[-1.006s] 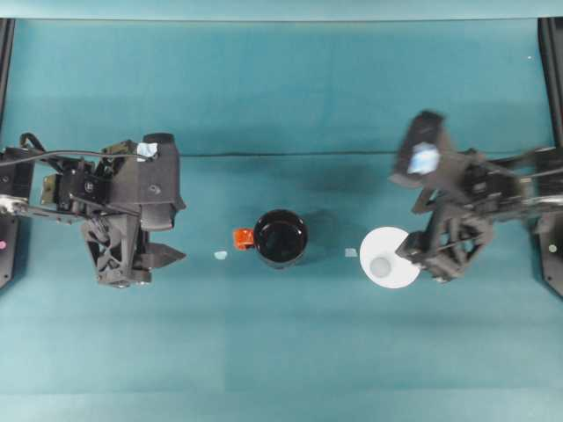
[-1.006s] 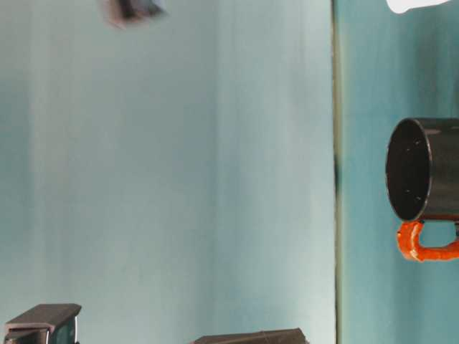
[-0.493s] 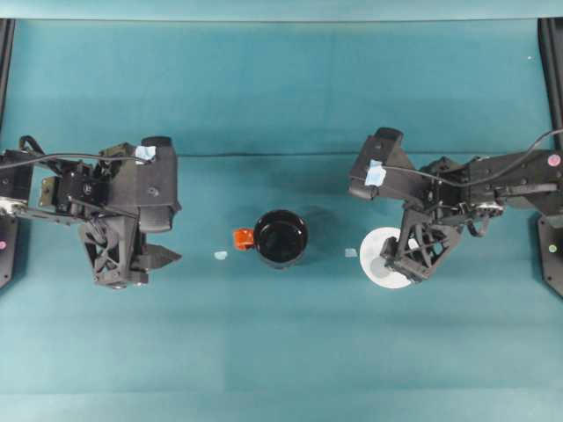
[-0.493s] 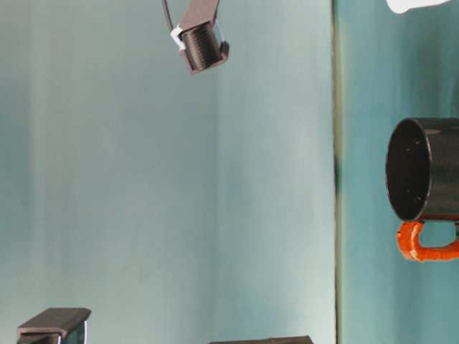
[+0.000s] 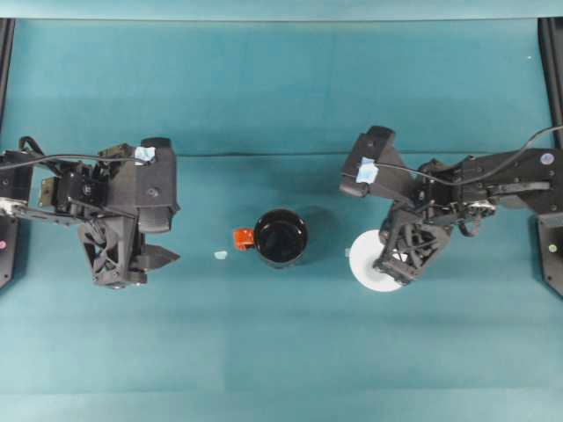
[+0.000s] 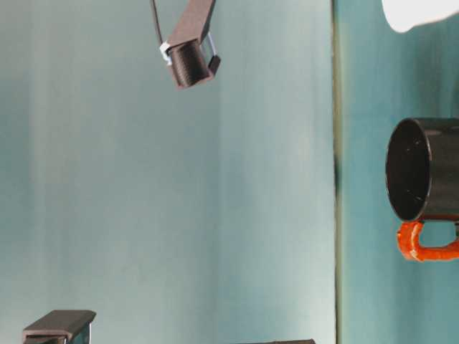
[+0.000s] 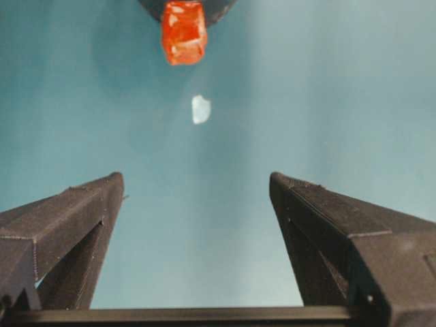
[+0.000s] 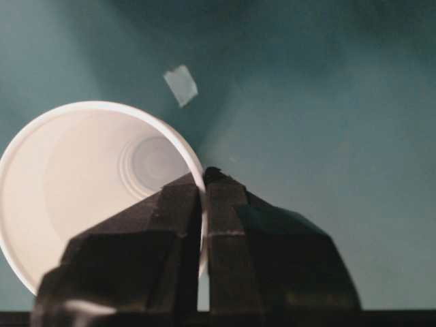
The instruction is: Put the paper cup into the moved red handle cup holder.
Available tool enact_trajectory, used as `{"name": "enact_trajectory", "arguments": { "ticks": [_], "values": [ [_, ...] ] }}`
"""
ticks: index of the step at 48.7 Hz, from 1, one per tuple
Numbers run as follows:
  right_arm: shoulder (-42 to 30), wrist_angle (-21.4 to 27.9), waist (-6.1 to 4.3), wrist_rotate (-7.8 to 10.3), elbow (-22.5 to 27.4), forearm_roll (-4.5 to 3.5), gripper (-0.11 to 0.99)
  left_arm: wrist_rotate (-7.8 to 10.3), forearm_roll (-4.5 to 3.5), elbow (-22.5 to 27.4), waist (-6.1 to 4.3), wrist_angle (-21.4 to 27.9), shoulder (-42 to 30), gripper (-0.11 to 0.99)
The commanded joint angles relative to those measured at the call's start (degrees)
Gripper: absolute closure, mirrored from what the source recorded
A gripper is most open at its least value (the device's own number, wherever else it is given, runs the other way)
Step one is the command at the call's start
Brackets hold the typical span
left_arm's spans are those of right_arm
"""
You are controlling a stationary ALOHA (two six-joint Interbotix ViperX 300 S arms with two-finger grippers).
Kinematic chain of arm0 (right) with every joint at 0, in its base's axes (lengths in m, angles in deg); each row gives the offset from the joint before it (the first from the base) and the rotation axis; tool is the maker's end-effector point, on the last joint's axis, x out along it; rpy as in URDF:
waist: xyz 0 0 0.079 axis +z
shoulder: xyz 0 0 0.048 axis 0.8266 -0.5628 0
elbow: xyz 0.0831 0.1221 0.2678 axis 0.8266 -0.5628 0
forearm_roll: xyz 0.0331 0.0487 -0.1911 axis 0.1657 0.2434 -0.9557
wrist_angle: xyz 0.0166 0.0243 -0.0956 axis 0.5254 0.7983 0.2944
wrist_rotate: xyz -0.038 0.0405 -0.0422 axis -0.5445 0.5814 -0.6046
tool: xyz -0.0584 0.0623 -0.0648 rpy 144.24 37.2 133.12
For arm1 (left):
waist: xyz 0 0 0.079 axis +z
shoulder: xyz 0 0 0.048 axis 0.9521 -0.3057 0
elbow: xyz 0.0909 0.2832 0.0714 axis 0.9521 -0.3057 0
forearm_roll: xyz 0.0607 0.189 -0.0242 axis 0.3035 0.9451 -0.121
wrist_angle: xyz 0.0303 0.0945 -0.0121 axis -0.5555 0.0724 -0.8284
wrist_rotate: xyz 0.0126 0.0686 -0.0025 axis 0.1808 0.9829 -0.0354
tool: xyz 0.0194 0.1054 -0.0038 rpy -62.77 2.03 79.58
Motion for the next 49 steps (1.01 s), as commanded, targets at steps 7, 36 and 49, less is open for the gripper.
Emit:
{"name": "enact_trajectory", "arguments": {
  "ticks": [7, 36, 49],
  "values": [
    [1.32, 2.11, 0.26, 0.26, 3.16, 1.58, 0.99, 0.00, 0.09, 0.44, -0.09, -0.35, 0.53, -0.06],
    [-4.57, 19.69, -1.14, -0.62, 31.73, -0.26, 0.99, -0.18, 0.09, 0.26, -0.09, -0.35, 0.70, -0.06],
    [-12.13, 19.25, -2.46, -0.62, 37.97, -3.69, 0.99, -0.18, 0.09, 0.18, 0.00, -0.35, 0.79, -0.06]
  ]
}}
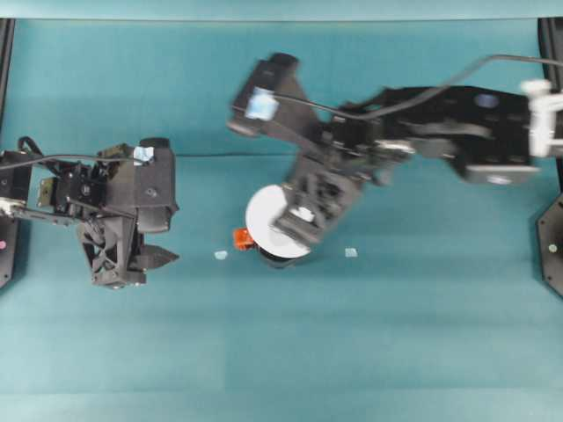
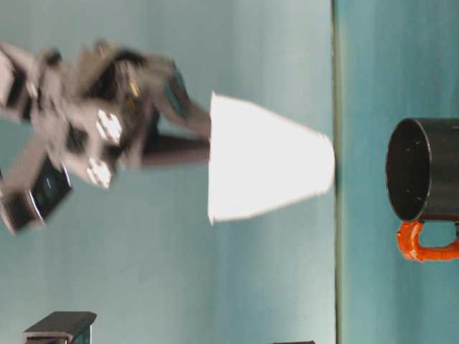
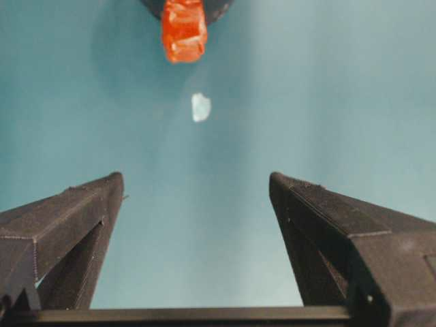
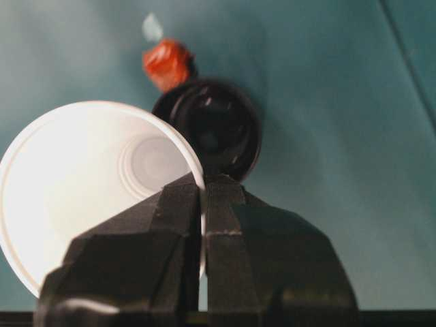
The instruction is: Put the paper cup into the moved red handle cup holder.
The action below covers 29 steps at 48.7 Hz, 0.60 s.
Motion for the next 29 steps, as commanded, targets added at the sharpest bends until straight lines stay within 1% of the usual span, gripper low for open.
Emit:
{"name": "enact_trajectory", "arguments": {
  "ticks": [1, 4, 8, 15, 21, 23, 25, 29],
  "values": [
    [-1.14, -0.35, -0.70, -0.44, 1.67, -0.35, 0.99, -0.09, 0.09, 0.44, -0.09, -0.35, 0.70, -0.06],
    [-2.46, -0.44, -1.14, -0.53, 1.58, -0.44, 0.99, -0.09, 0.09, 0.44, -0.09, -0.35, 0.70, -0.06],
    [-3.43, -0.44, -1.41, -0.62, 1.32, -0.53, 0.99, -0.18, 0.09, 0.44, -0.09, -0.26, 0.70, -0.06],
    [-5.10, -1.32, -1.49, -0.53, -0.18, -0.53, 0.99, -0.18, 0.09, 0.44, -0.09, -0.35, 0.70, -0.06],
    [-5.89, -5.54, -0.97, -0.35, -2.37, -0.53, 0.99, -0.18, 0.09, 0.35, -0.09, -0.35, 0.70, -0.06],
    [-5.98, -7.29, -0.70, -0.18, -3.25, -0.35, 0.99, -0.18, 0.09, 0.35, -0.09, -0.35, 0.70, -0.06],
    [-5.98, -9.05, -0.44, 0.00, -4.22, -0.35, 0.99, -0.18, 0.09, 0.35, -0.09, -0.35, 0.70, -0.06],
    [-5.89, -10.81, -0.26, 0.00, -5.54, -0.18, 0.99, -0.18, 0.09, 0.44, -0.09, -0.35, 0.70, -0.06]
  ]
}}
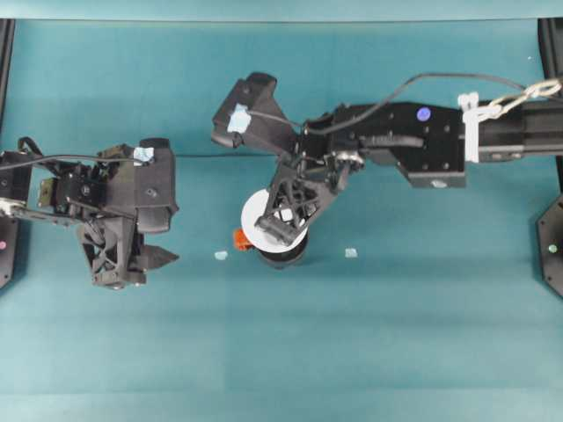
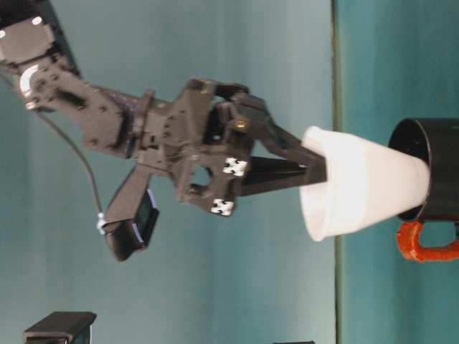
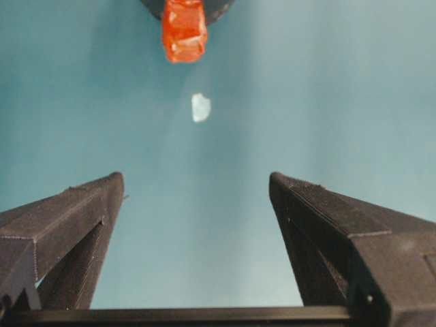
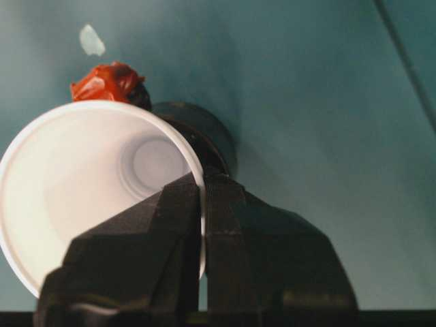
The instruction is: Put the paper cup into the moved red handle cup holder.
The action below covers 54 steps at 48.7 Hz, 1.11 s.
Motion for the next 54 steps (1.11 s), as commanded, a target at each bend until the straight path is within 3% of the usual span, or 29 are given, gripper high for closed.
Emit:
{"name": "enact_trajectory", "arguments": {
  "ticks": [1, 22, 39, 47, 54],
  "values": [
    [0.53, -1.93, 0.53, 0.00, -0.97, 0.18, 0.99, -0.09, 0.18, 0.44, -0.09, -0.35, 0.62, -0.06],
    [0.35, -3.08, 1.76, -0.09, -3.34, 0.09, 0.99, -0.09, 0.18, 0.44, -0.09, -0.35, 0.44, -0.06],
    [0.44, -2.81, 1.67, 0.35, -3.34, 0.35, 0.96, -0.09, 0.18, 0.18, -0.09, -0.35, 0.35, -0.06],
    [0.35, -2.99, 1.76, 0.53, -3.25, 0.88, 0.77, 0.00, 0.18, 0.18, -0.09, -0.35, 0.44, -0.06],
    [0.35, -2.90, 2.20, 0.53, -3.16, 0.88, 0.38, -0.09, 0.18, 0.18, -0.09, -0.35, 0.44, -0.06]
  ]
}}
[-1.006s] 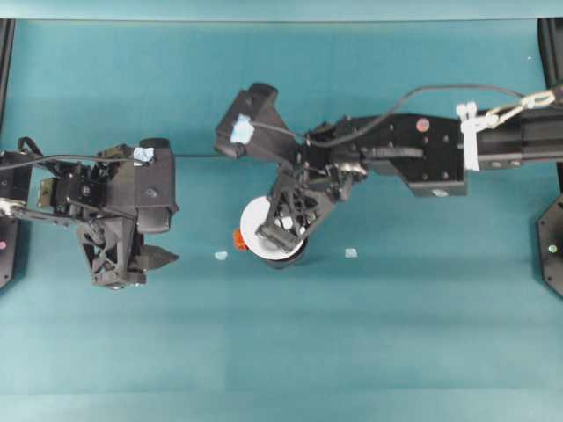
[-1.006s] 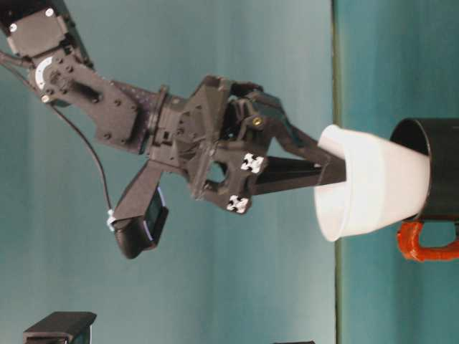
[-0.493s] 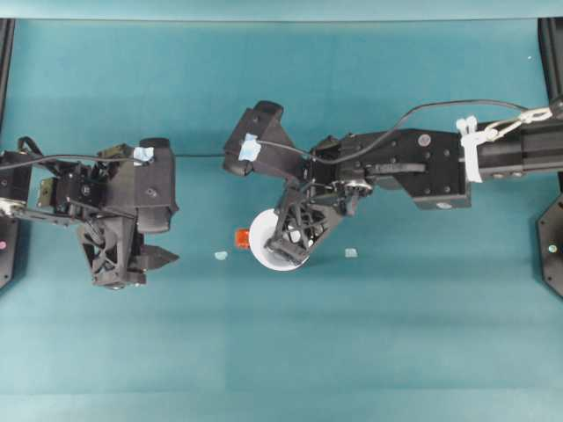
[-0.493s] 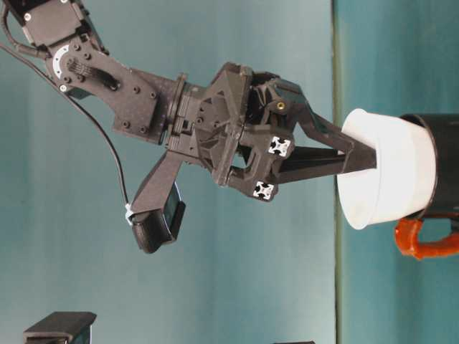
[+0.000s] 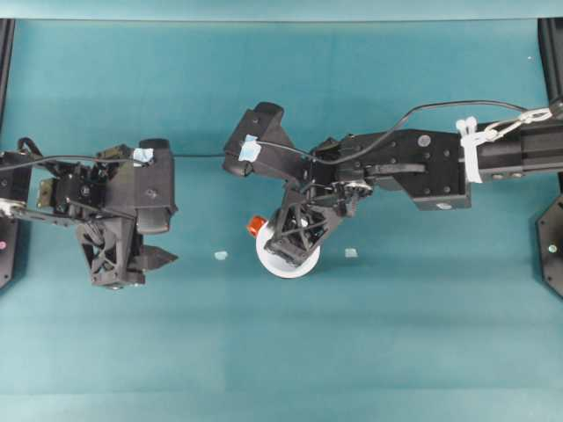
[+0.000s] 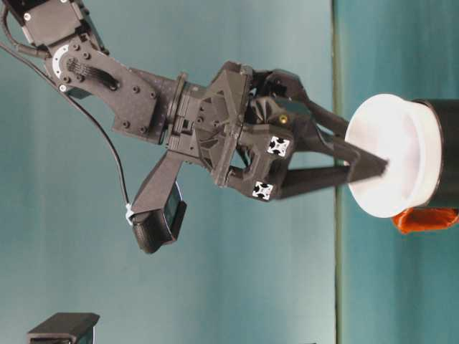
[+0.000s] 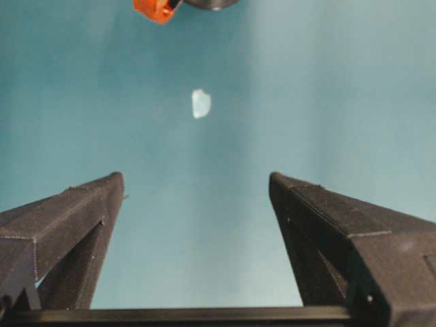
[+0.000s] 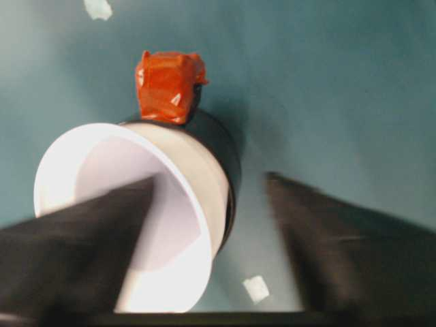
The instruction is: Put the paper cup into the moved red handle cup holder.
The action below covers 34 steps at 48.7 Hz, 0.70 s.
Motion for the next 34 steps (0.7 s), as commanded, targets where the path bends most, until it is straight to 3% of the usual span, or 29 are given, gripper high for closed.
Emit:
{"name": "enact_trajectory", "arguments": {
  "ticks": [1, 6, 8, 17, 24, 34],
  "values": [
    [0.35, -0.26, 0.62, 0.35, 0.53, 0.18, 0.32, -0.09, 0.09, 0.53, -0.09, -0.35, 0.44, -0.06],
    [0.35, -0.35, 1.14, 0.26, 0.70, 0.18, 0.04, -0.09, 0.09, 0.53, -0.09, -0.35, 0.44, -0.06],
    [0.44, -0.44, 1.23, 0.26, 0.79, 0.18, -0.01, -0.09, 0.09, 0.53, -0.09, -0.35, 0.35, -0.06],
    [1.41, -0.26, 1.41, -0.09, 1.49, -0.18, 0.01, -0.09, 0.09, 0.53, -0.09, -0.35, 0.35, -0.06],
    [3.69, 0.09, 1.41, -0.35, 2.90, -0.88, 0.02, -0.09, 0.09, 0.62, -0.09, -0.35, 0.44, -0.06],
    [9.23, 0.09, 2.02, -0.44, 3.52, -0.88, 0.02, -0.18, 0.09, 0.44, -0.09, -0.35, 0.62, -0.06]
  ]
}}
